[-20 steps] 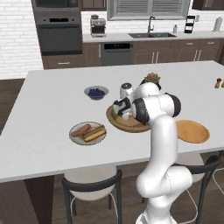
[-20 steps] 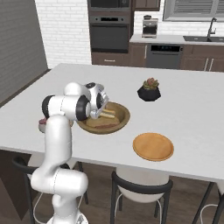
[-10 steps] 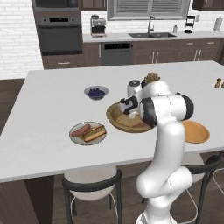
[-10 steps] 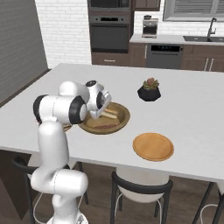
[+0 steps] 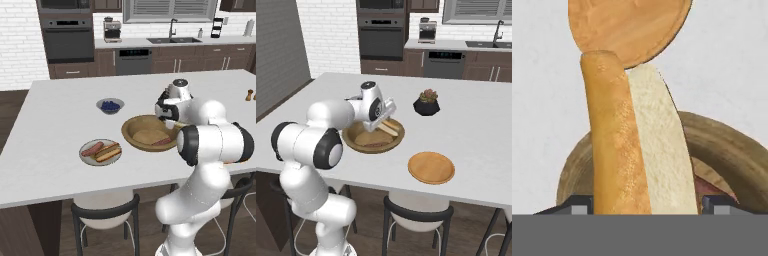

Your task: Place one bun and one sausage from the bowl on each plate.

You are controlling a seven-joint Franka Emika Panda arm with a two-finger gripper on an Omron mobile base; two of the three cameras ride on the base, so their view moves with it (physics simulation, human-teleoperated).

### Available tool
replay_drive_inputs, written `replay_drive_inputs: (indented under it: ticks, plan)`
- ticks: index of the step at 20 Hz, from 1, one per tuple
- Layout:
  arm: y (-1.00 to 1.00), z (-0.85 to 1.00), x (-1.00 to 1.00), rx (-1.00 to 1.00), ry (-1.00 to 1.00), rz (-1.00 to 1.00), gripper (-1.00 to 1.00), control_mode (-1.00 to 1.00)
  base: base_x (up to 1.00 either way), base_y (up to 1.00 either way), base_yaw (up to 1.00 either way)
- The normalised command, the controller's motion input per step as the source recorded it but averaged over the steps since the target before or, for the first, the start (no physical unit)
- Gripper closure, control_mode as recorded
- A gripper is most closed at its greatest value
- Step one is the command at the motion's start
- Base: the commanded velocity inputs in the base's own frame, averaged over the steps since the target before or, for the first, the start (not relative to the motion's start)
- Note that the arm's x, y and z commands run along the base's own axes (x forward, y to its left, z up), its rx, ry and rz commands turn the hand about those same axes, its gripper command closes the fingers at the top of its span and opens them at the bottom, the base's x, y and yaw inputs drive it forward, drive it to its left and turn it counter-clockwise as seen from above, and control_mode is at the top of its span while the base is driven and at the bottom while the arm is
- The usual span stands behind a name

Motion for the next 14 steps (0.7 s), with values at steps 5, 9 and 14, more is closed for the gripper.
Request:
replay_drive_inputs:
  ticks: [5, 9, 14]
  plan:
    - [-1.00, 0.42, -0.56, 0.03, 0.28, -0.30, 1.00, -1.00, 0.00, 0.00, 0.00]
    - [-1.00, -0.11, -0.44, 0.00, 0.34, -0.31, 1.00, -1.00, 0.00, 0.00, 0.00]
    - [-0.91, -0.45, -0.38, 0.00, 0.09, -0.23, 1.00, -1.00, 0.00, 0.00, 0.00]
